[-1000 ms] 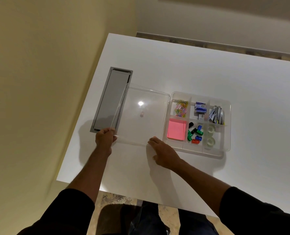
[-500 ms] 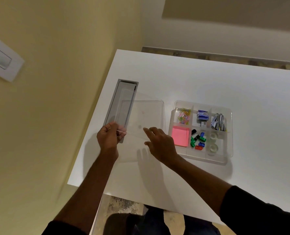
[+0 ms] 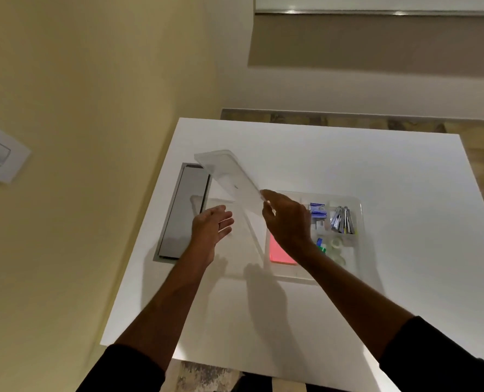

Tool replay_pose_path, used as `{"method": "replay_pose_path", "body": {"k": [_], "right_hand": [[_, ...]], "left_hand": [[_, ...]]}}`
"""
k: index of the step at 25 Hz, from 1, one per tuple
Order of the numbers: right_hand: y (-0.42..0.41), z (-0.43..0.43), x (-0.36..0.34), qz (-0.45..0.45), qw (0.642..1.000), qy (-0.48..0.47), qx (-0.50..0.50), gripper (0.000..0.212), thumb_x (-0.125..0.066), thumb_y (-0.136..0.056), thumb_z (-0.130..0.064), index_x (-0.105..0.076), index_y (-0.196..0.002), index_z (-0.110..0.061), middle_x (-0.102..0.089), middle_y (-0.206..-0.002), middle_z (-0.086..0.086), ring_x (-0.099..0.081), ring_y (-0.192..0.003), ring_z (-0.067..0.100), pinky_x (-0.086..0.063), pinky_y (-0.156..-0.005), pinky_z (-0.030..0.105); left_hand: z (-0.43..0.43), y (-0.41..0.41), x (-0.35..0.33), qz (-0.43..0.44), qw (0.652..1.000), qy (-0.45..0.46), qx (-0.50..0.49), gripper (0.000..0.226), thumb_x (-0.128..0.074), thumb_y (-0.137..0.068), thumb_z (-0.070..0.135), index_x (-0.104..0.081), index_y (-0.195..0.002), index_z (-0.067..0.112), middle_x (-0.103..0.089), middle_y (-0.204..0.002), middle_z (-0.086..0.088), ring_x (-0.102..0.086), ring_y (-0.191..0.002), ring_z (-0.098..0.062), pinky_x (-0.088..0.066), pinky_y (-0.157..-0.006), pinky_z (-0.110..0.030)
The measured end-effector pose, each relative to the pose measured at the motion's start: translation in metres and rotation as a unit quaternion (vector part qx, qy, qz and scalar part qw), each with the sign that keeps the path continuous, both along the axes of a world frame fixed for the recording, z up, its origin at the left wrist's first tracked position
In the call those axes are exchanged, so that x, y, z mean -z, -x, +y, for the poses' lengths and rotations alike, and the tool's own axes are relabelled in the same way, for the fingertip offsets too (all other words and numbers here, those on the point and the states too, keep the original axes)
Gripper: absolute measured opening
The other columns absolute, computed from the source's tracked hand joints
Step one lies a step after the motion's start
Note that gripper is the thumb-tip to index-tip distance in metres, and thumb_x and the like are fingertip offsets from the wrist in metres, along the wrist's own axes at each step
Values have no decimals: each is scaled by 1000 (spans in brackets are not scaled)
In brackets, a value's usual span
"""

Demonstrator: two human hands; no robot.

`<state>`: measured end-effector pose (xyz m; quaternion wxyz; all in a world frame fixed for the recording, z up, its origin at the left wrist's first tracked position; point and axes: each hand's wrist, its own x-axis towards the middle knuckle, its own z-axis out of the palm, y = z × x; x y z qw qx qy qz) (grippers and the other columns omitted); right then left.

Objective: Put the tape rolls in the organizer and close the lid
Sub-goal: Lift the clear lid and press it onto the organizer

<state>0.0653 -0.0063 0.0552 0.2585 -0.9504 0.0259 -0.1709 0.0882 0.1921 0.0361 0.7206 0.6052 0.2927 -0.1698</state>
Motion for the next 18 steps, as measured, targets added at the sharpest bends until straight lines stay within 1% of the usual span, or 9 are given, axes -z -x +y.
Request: {"method": "replay_pose_path", "body": {"k": [2,4,6,7,8,9,10,13,18], "right_hand": [[-3,-25,-8,59,988,-139,25,20,-71,-96,-26,-74,-115,-31,-83,-102,-9,-80,-77,11,-62,-68,31],[0,-54,-13,120,941,-314,40,15,-75,-97,-25,-77,-111,-30,-83,-106,-7,-82,-83,15,-66,-77,41],[10,-84,-16,161,875,-453,52,21,-76,-95,-12,-77,-112,-24,-84,-103,0,-83,-86,27,-68,-68,41],[16,-100,-17,176,854,-487,53,25,-76,-95,-7,-76,-116,-21,-84,-104,1,-83,-89,30,-68,-65,38],[23,-115,-17,189,840,-505,50,27,-75,-96,-5,-75,-119,-19,-84,-106,2,-83,-91,30,-68,-66,37],[30,-130,-15,201,829,-519,48,28,-75,-96,-7,-75,-120,-20,-83,-108,3,-83,-93,30,-68,-68,38],[36,-144,-13,210,820,-530,49,27,-75,-96,-9,-76,-120,-22,-83,-110,3,-82,-95,29,-67,-70,39],[49,-178,0,231,810,-534,75,28,-76,-95,-12,-76,-119,-27,-83,-112,5,-82,-94,27,-66,-69,36],[59,-223,28,257,799,-531,117,56,-81,-92,-12,-54,-139,-28,-83,-107,6,-83,-90,27,-65,-69,35]], "left_hand": [[-7,1,13,25,999,-19,13,30,-67,-103,16,-70,-130,4,-77,-122,-16,-76,-113,-29,-60,-107,-44],[-10,5,24,50,996,-73,33,21,-68,-101,17,-72,-117,4,-74,-112,-15,-72,-106,-26,-61,-102,-44],[-12,9,33,59,988,-132,50,19,-70,-101,24,-65,-107,7,-64,-107,-11,-63,-98,-24,-57,-93,-44],[-13,10,36,65,986,-142,57,27,-69,-102,30,-61,-119,10,-60,-116,-10,-62,-106,-27,-56,-96,-45],[-15,12,39,77,985,-144,62,48,-68,-103,36,-55,-140,8,-59,-129,-13,-61,-119,-32,-55,-103,-48],[-18,13,43,82,984,-142,72,56,-66,-104,40,-51,-147,7,-59,-139,-16,-60,-128,-37,-55,-107,-50],[-23,14,44,70,984,-139,87,51,-64,-105,41,-58,-142,6,-63,-137,-21,-62,-127,-37,-56,-102,-48],[-40,16,50,29,988,-115,102,25,-62,-107,28,-71,-116,7,-72,-102,-21,-70,-88,-29,-55,-75,-37],[-70,20,59,-8,972,-186,140,24,-68,-103,15,-75,-124,6,-73,-92,-14,-64,-79,-24,-58,-80,-38]]}}
